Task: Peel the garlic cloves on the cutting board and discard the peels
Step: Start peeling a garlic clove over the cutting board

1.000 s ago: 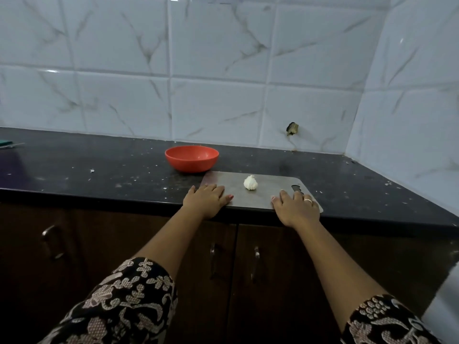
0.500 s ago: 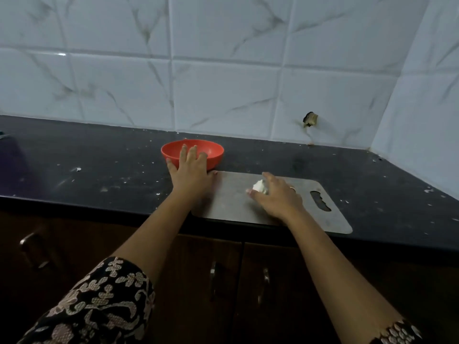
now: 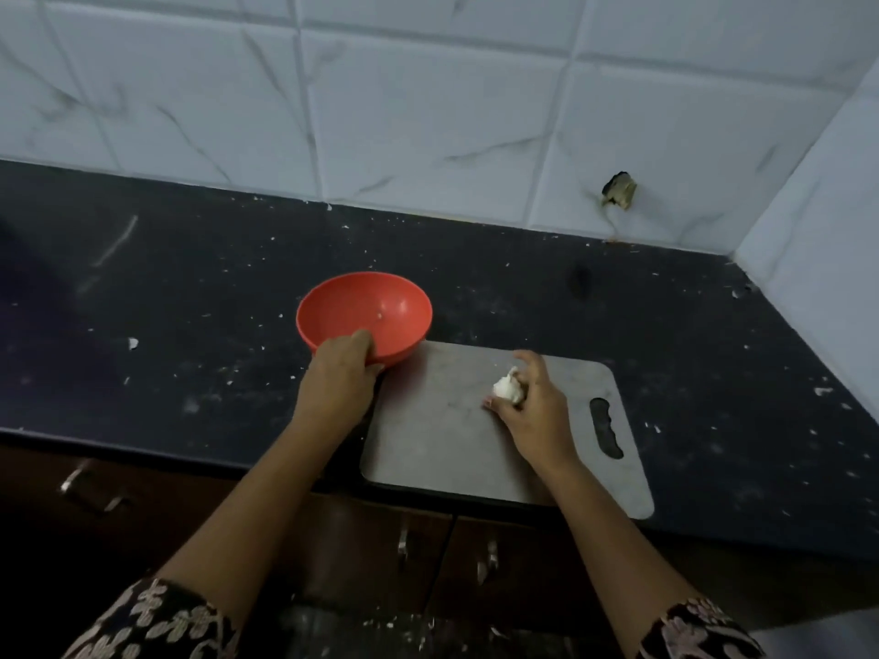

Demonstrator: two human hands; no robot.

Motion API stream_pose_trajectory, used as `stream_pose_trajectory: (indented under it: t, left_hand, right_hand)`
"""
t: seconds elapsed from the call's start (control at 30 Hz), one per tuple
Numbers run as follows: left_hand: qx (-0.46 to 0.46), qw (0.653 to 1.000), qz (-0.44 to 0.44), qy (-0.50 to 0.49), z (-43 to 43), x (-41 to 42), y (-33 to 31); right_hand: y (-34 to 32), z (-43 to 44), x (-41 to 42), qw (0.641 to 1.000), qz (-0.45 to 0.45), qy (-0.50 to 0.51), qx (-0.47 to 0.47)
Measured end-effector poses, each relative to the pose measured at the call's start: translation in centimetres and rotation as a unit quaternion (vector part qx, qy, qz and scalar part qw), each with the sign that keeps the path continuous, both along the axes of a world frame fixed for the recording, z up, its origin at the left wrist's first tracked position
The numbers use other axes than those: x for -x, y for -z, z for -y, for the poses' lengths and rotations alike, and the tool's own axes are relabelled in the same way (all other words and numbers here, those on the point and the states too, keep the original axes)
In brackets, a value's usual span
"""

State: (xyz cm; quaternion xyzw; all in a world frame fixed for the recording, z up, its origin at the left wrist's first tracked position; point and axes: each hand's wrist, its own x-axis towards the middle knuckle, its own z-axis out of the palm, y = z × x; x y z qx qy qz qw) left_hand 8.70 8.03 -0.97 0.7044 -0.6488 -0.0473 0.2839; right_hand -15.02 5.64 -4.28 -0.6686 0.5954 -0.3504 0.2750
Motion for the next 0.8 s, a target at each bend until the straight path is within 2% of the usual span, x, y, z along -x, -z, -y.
stream_pose_trajectory:
  t: [0.2,0.33,0.43,0.5,0.57,0.63,0.8]
  left_hand:
    - [-0.092,0.996,0.003,-0.015,-2.3,-0.6,-1.0]
    - [-0.143,0.982,0.103,-0.066,-2.6,0.0,-2.3]
    - [-0.072,0.983,0.169,-0.028,-2.4,1.8,-2.0]
    - [-0.019,0.98,0.184,0.072,-2.0,3.7,-1.4]
    - [-0.032,0.973,0.143,0.177,-1.8,5.8,-0.9]
    - [-0.087,0.967,0.067,0.228,-1.5,7.2,-0.1]
    - [-0.161,0.96,0.004,0.228,0.2,7.6,1.7]
  right_hand:
    - [0.7,0.2,-0.7,0.999,-0.022,0.028,0.002]
    - [0.5,1.2,-0.9,0.998,-0.047,0.039,0.009]
    - [0.3,2.2,-0.9,0.998,-0.048,0.044,0.007]
    - [0.4,2.5,-0.9,0.998,-0.03,0.048,0.007]
    - [0.3,2.5,-0.8,0.999,-0.016,0.042,0.007]
    - [0.2,2.4,-0.7,0.999,-0.006,0.032,0.01]
    - [0.8,2.4,-0.3,0.999,0.02,0.024,0.036]
